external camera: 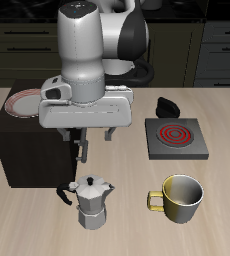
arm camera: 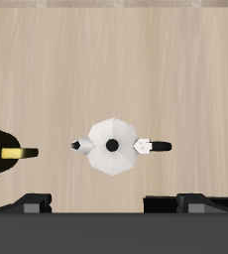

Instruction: Place moka pot on the flat stove

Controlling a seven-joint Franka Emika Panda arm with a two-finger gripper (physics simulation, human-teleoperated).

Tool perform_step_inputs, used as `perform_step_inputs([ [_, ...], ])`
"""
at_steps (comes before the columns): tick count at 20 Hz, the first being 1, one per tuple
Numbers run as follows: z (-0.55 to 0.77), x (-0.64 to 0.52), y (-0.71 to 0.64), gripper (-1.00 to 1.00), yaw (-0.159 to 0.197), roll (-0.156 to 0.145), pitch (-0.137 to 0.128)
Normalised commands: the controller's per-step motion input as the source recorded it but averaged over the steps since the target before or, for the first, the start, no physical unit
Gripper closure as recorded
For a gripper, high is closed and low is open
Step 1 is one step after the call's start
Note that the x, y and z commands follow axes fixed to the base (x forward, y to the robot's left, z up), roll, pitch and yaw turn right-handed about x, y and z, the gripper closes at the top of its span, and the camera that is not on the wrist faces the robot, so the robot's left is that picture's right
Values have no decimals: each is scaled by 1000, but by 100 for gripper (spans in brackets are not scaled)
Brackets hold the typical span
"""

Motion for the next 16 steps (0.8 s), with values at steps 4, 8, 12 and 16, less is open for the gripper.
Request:
perform_step_inputs([
  [4, -123, 7, -21, -100, 25, -2, -5],
  [8, -147, 41, -83, -100, 37, -11, 0],
  [12, -226, 81, -101, -100, 22, -15, 30],
  [16, -126, 10, -20, -100, 2, -15, 3],
])
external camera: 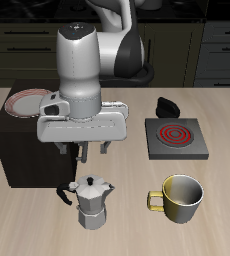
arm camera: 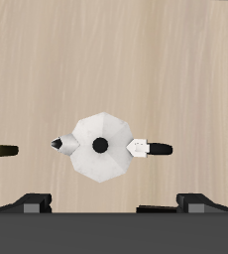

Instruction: Place moka pot on the flat stove

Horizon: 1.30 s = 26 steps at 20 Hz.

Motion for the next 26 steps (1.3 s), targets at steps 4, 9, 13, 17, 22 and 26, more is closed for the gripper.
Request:
perform_step_inputs([
  [4, -238, 36, 118, -100, 1, 10, 19],
  [9, -137, 67, 92, -100, -9, 14, 12],
  [13, -64, 21, 24, -100, -19, 5, 3],
  [17, -106, 30, -34, -100, 2, -1, 9],
  [22, -145, -8, 26, -100, -2, -2, 9],
  [26, -134, 3, -32, -100, -11, -4, 18],
])
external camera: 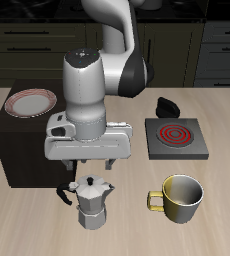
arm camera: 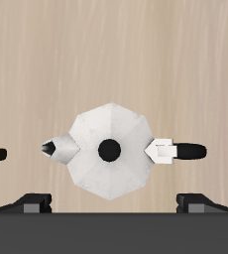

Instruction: Place moka pot on the flat stove

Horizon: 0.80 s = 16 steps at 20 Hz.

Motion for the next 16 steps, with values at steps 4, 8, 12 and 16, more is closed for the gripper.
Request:
perform_step_inputs([
  [4, -202, 34, 15, -100, -7, -12, 23],
  [8, -99, 32, -56, -100, -12, -5, 10],
  [12, -54, 64, 19, -100, 11, 3, 5],
  [16, -115, 127, -18, -100, -3, -16, 20],
])
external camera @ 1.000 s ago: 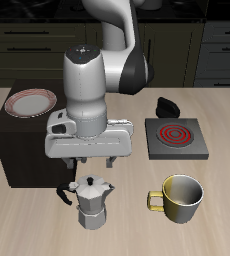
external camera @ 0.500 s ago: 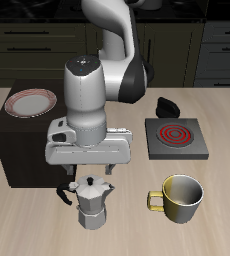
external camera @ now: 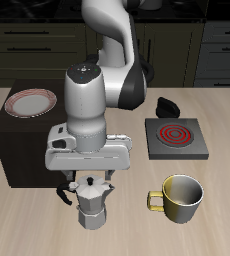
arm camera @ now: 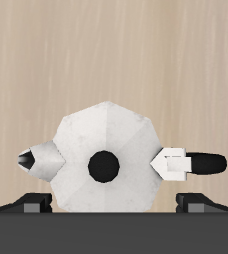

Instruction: Place moka pot on the flat stove

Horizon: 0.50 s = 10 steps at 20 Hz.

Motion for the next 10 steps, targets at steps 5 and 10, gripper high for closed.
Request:
perform_step_inputs([
  [5, -148, 84, 74, -100, -21, 7, 24],
  [10, -230, 70, 74, -100, -43, 17, 54],
])
